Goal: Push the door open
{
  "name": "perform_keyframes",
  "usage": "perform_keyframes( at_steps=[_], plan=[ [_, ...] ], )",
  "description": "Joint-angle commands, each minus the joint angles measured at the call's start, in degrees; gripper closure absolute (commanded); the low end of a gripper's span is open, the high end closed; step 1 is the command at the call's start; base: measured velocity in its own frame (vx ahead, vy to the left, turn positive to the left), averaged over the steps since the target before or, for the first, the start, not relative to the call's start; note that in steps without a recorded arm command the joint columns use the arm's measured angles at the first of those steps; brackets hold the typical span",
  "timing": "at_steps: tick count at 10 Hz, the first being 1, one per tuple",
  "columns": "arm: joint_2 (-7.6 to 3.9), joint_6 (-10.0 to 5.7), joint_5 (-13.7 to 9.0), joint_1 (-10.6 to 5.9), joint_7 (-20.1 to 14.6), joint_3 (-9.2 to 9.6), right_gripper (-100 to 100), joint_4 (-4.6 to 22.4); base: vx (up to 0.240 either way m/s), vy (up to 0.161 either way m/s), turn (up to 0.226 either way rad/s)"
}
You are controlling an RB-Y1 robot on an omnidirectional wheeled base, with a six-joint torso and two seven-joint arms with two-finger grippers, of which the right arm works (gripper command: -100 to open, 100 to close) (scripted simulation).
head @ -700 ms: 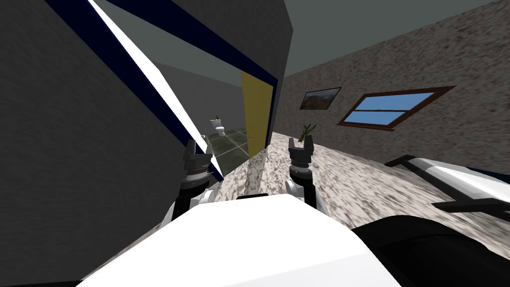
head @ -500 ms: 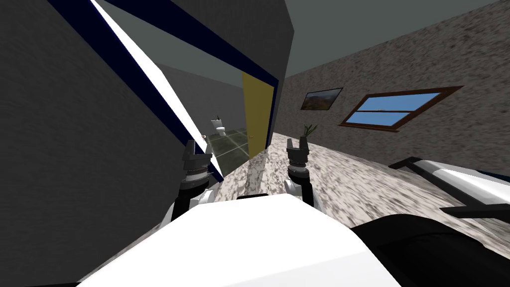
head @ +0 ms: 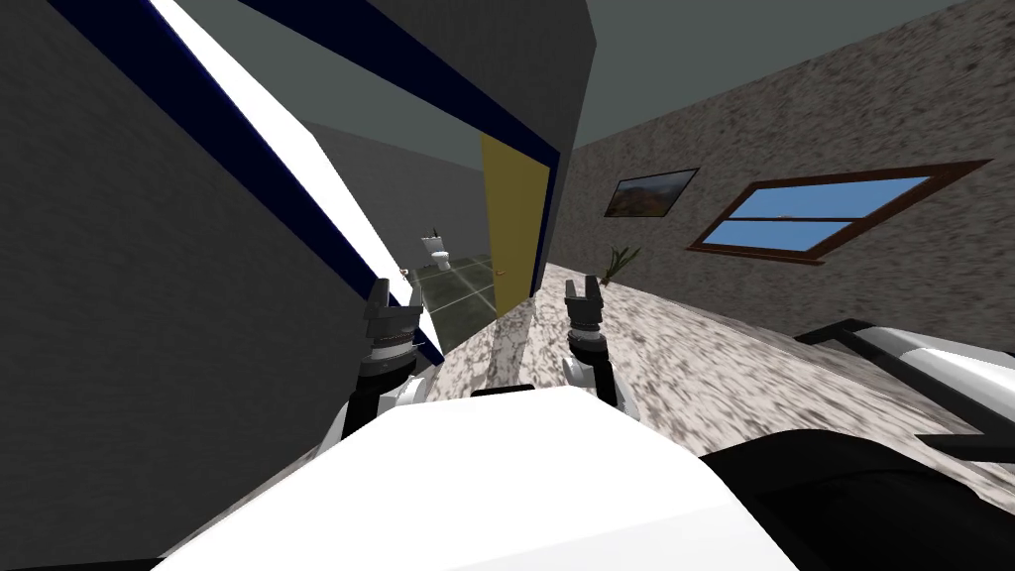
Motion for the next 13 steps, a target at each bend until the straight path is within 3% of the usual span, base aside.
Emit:
perform_keyframes(
  at_steps=[1,13],
  plan=[
    [-0.32,-0.29,-0.1,-0.62,-0.1,-0.07,-100,1.6,0.065,-0.015,0.037],
    [-1.74,-1.24,-0.2,-5.26,-0.2,1.75,-100,14.9,0.089,-0.033,0.047]
  ],
)
